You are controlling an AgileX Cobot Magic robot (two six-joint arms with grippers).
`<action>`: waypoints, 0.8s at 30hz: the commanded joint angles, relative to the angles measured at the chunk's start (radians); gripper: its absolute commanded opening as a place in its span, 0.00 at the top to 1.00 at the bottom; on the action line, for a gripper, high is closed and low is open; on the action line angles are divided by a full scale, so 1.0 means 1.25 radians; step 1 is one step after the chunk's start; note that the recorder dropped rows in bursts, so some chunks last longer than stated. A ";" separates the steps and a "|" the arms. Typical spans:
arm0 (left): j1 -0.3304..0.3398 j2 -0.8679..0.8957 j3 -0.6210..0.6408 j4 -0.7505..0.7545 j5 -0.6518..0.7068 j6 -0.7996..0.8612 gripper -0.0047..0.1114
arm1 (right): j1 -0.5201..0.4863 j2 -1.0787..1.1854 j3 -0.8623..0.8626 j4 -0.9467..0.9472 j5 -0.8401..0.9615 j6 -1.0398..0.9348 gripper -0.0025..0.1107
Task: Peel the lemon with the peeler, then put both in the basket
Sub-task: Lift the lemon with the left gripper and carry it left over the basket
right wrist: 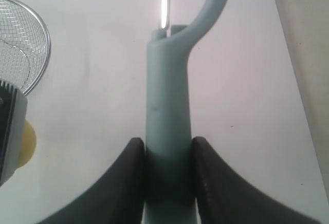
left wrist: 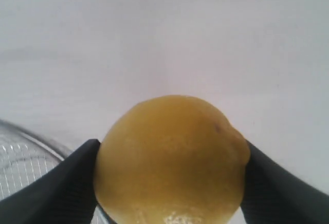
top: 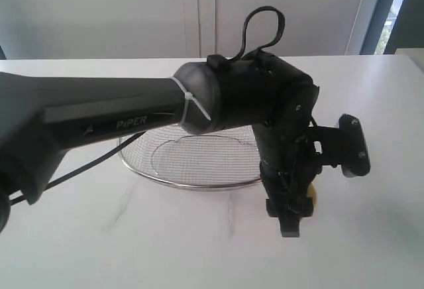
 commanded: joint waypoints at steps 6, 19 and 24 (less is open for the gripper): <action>0.025 -0.054 -0.001 0.013 0.086 -0.059 0.96 | -0.003 -0.006 0.003 -0.007 -0.002 0.005 0.98; 0.026 -0.140 0.000 -0.054 0.089 -0.037 0.96 | -0.003 -0.006 0.003 -0.003 0.008 0.005 0.98; 0.026 -0.176 0.000 -0.092 0.087 -0.004 0.96 | -0.001 -0.006 0.016 0.001 0.004 0.005 0.98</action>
